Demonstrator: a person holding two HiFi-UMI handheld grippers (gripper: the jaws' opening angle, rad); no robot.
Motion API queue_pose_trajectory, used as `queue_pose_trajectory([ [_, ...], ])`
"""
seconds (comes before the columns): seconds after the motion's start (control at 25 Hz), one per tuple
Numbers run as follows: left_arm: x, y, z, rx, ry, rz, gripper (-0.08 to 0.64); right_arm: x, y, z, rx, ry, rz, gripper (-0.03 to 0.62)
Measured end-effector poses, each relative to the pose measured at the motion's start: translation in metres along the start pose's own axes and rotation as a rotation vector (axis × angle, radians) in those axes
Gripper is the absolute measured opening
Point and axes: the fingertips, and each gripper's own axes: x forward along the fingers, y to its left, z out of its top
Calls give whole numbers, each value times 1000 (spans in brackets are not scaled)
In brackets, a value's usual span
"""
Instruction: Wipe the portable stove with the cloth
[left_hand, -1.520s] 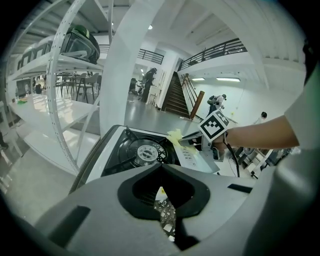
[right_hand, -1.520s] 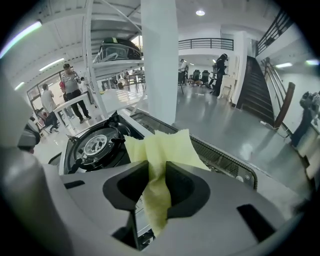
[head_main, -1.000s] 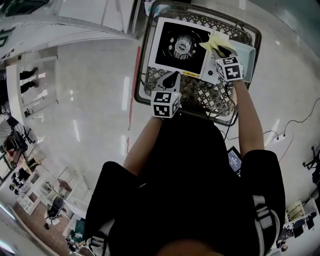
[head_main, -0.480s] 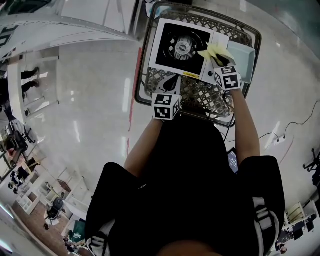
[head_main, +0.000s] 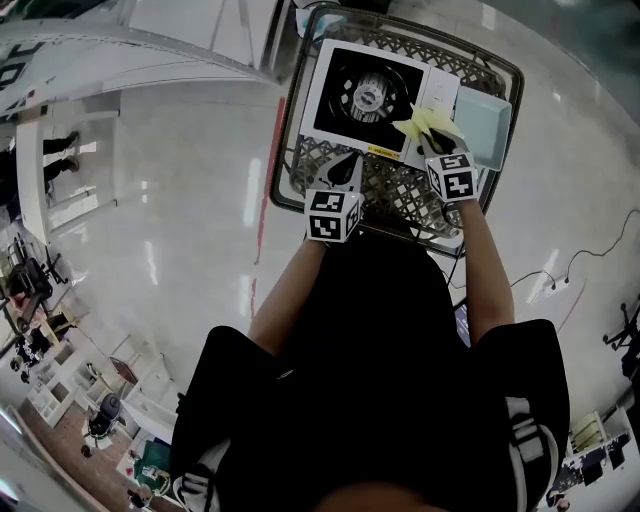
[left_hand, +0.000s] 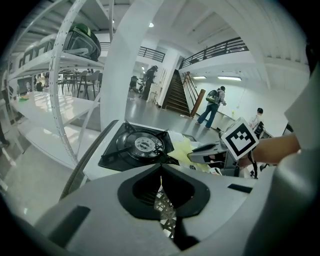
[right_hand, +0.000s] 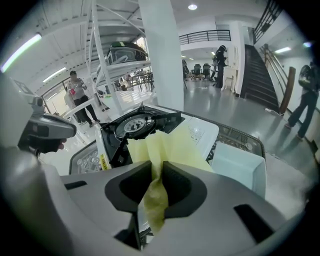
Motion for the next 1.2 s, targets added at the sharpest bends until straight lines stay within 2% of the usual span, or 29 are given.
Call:
queue_pose_trajectory([
  [0.4, 3, -6, -4, 9, 16, -16, 21, -10, 17, -17, -13, 11, 12, 69],
  [0.68, 13, -17, -8, 32, 45, -54, 21, -15, 31, -30, 52, 9, 25, 64],
  [1.2, 26, -35, -8, 85, 89, -110, 21, -22, 41, -45, 59, 5, 27, 40],
])
